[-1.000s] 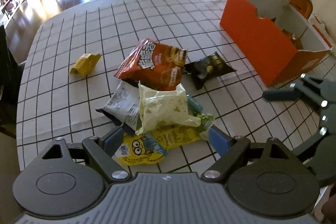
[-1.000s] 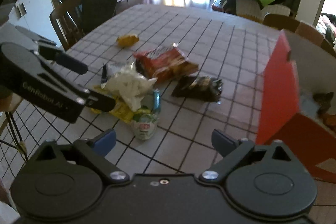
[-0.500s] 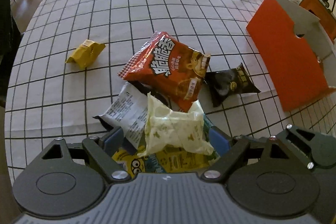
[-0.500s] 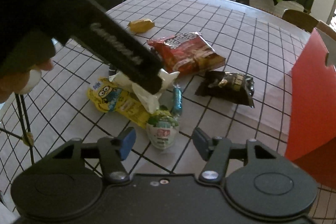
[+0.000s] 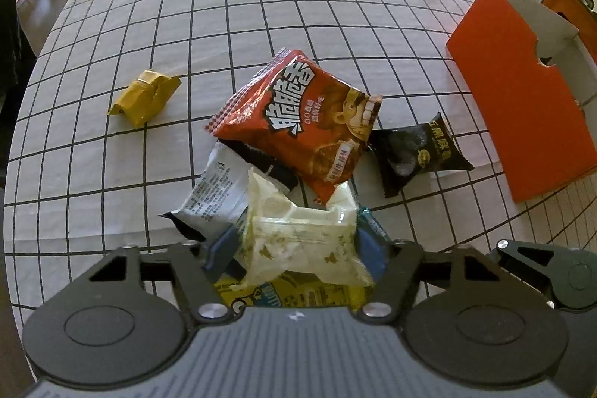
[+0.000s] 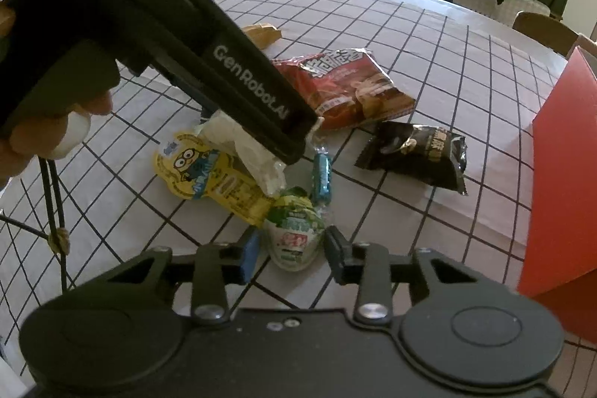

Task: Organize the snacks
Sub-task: 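Grasp the cream packet with the left tool while the right tool grasps the green-capped cup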

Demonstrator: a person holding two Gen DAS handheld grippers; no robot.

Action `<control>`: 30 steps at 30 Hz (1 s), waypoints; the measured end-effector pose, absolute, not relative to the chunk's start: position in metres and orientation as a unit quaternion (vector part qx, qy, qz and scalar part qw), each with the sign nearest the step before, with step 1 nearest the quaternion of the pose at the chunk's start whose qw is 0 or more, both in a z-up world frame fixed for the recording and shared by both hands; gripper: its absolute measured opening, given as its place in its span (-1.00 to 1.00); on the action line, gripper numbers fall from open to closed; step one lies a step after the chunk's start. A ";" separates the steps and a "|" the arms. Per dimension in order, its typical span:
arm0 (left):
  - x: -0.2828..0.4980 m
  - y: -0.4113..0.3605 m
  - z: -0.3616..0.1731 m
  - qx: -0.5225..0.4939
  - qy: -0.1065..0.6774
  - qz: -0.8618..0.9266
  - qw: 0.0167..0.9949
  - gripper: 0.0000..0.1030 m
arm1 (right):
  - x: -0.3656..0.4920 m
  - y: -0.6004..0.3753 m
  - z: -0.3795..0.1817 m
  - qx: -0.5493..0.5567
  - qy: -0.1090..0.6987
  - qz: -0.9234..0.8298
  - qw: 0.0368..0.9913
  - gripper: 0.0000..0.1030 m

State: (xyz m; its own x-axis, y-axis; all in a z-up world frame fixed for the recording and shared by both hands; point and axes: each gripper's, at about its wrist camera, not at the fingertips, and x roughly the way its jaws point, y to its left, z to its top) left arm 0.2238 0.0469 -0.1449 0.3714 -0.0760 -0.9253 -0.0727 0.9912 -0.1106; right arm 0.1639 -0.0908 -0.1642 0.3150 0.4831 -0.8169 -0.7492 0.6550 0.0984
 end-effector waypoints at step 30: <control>0.174 0.046 -0.085 -0.109 0.515 -0.028 0.850 0.00 | 0.145 -0.167 -0.092 -0.068 0.403 0.347 0.844 -0.34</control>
State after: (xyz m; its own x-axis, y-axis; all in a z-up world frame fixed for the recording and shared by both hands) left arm 0.1741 0.0455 -0.0846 0.4675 -0.1591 -0.8695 -0.0649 0.9748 -0.2133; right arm 0.1455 -0.1671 -0.0917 0.4346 0.5307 -0.7277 -0.6397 0.7506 0.1653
